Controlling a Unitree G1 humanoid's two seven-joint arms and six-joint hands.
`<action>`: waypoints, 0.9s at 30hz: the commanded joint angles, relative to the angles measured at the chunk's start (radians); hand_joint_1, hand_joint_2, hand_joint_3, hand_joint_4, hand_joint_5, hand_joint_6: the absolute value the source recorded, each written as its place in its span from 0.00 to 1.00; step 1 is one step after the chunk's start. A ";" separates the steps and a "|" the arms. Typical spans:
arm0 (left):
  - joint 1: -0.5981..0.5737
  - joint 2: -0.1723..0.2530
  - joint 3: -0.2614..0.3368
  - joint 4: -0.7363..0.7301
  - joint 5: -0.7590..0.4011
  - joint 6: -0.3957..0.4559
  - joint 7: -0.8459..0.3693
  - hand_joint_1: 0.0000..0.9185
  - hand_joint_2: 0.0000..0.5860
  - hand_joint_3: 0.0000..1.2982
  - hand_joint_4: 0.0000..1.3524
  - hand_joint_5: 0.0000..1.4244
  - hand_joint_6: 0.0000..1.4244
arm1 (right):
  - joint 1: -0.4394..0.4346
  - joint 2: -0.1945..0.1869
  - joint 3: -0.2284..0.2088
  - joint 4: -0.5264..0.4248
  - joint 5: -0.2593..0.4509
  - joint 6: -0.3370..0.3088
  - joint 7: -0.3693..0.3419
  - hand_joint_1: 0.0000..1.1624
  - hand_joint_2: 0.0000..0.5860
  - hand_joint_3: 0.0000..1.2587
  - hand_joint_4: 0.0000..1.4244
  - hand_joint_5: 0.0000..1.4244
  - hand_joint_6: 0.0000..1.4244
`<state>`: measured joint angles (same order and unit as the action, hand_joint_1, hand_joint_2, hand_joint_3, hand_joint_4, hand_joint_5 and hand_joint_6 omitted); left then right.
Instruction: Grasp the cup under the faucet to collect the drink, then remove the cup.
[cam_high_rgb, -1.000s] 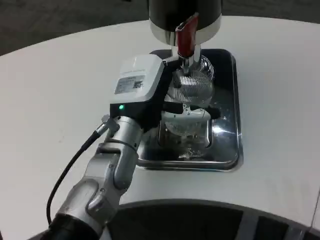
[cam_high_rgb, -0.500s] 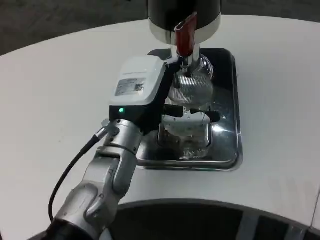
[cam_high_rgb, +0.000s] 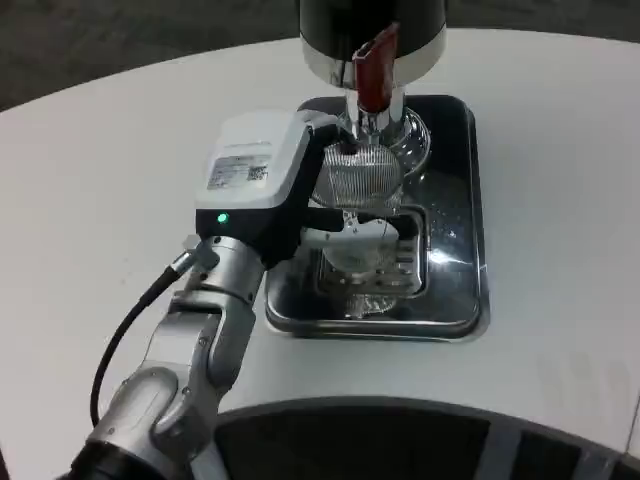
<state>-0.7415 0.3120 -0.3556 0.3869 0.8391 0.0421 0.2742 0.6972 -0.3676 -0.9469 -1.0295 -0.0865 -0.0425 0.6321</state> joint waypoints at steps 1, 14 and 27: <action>0.004 0.008 -0.019 0.009 0.011 0.004 -0.022 0.32 0.13 0.38 0.18 0.34 0.68 | 0.014 -0.006 -0.008 -0.002 0.021 -0.011 -0.011 0.40 0.80 0.04 0.00 0.00 0.00; -0.004 0.003 -0.025 -0.002 0.011 -0.011 0.013 0.30 0.16 0.36 0.17 0.36 0.69 | 0.028 -0.010 -0.022 0.012 0.040 -0.013 -0.015 0.40 0.80 0.05 0.00 0.00 0.00; 0.016 0.029 -0.001 -0.049 0.015 -0.004 0.042 0.24 0.10 0.24 0.09 0.28 0.57 | 0.017 -0.019 0.010 0.016 0.032 0.003 -0.021 0.40 0.80 0.05 0.00 0.00 0.00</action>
<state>-0.7427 0.3192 -0.3672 0.3535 0.8390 0.0385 0.2990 0.7103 -0.3850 -0.9420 -1.0189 -0.0539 -0.0419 0.6257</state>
